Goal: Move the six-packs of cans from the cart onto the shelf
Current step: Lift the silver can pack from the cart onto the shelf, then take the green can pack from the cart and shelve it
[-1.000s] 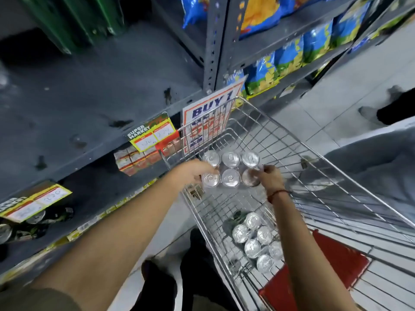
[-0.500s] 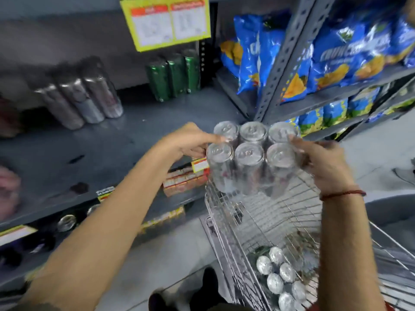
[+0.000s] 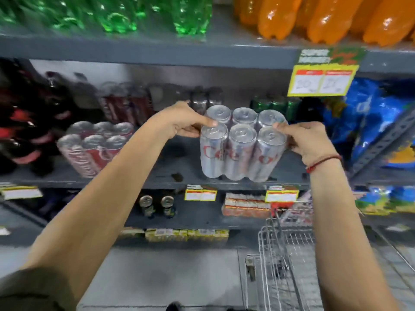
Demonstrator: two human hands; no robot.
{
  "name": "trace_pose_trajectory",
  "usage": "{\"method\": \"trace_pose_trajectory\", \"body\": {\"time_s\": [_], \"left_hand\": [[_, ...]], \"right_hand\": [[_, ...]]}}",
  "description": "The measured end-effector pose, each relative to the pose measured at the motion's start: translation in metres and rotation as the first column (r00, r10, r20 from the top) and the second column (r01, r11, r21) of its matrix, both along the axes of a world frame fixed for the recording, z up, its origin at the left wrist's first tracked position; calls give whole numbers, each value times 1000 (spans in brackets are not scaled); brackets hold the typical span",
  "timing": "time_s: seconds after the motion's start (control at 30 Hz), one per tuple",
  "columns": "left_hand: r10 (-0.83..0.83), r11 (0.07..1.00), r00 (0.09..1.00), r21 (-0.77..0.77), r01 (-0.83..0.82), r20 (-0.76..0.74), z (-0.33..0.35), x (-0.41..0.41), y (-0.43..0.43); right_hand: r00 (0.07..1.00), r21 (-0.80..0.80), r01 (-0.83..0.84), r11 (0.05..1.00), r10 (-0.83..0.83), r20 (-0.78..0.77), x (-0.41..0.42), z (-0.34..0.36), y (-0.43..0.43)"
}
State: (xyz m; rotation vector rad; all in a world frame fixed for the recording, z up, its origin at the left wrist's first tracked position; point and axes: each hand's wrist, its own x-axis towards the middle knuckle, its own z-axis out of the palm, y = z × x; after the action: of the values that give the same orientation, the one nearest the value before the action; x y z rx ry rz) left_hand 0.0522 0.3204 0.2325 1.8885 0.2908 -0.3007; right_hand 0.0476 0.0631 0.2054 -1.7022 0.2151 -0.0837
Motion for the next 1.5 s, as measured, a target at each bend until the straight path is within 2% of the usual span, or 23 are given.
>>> {"method": "trace_pose_trajectory", "body": {"time_s": [0.2, 0.43, 0.6, 0.7, 0.8, 0.83, 0.9, 0.97, 1.0, 1.07, 1.17, 1.27, 1.37, 1.43, 1.5], "left_hand": [[149, 989, 986, -11, -151, -73, -19, -2, 53], [271, 960, 954, -38, -278, -128, -51, 7, 68], [274, 958, 956, -53, -281, -108, -68, 18, 72], [201, 979, 977, 35, -199, -71, -71, 22, 75], [92, 963, 993, 260, -69, -77, -66, 19, 72], [78, 919, 996, 390, -58, -35, -64, 16, 67], [75, 813, 977, 555, -175, 199, -63, 9, 49], [75, 817, 874, 473, -330, 480, -63, -2, 18], [60, 849, 821, 403, -341, 568, -65, -7, -1], [-27, 930, 807, 311, -196, 590, -77, -13, -45], [-255, 955, 865, 252, 155, 432, -111, -30, -115], [-465, 881, 846, 223, 417, 259, -155, -51, -179], [-577, 812, 814, 156, 562, 70, -192, -71, -228], [-678, 722, 733, 138, 678, -54, -218, -91, -270], [-736, 651, 666, 144, 746, -123, -240, -105, -290]], "right_hand": [[993, -68, -116, 991, 114, -36, 42, -23, 58], [991, -94, -124, 988, 117, -70, 64, -59, 86], [992, -121, -95, 988, 84, -95, 73, -77, 88], [994, -195, -93, 976, 78, -80, 75, -80, 87], [991, -266, -126, 956, 111, -70, 70, -77, 82], [991, -276, -129, 953, 116, -63, 66, -76, 78], [996, -305, -89, 948, 86, -21, 56, -75, 67], [1000, -290, -11, 957, 19, 22, 40, -78, 48], [999, -272, 27, 962, -19, 34, 31, -81, 36], [994, -232, 106, 967, -98, 43, 9, -93, 6], [966, -166, 255, 953, -258, 3, -30, -123, -48], [903, -159, 395, 905, -414, -111, -81, -162, -104], [790, -258, 489, 834, -548, -274, -134, -205, -146], [672, -332, 551, 765, -643, -366, -181, -236, -180], [598, -399, 517, 757, -653, -464, -218, -262, -194]]}}
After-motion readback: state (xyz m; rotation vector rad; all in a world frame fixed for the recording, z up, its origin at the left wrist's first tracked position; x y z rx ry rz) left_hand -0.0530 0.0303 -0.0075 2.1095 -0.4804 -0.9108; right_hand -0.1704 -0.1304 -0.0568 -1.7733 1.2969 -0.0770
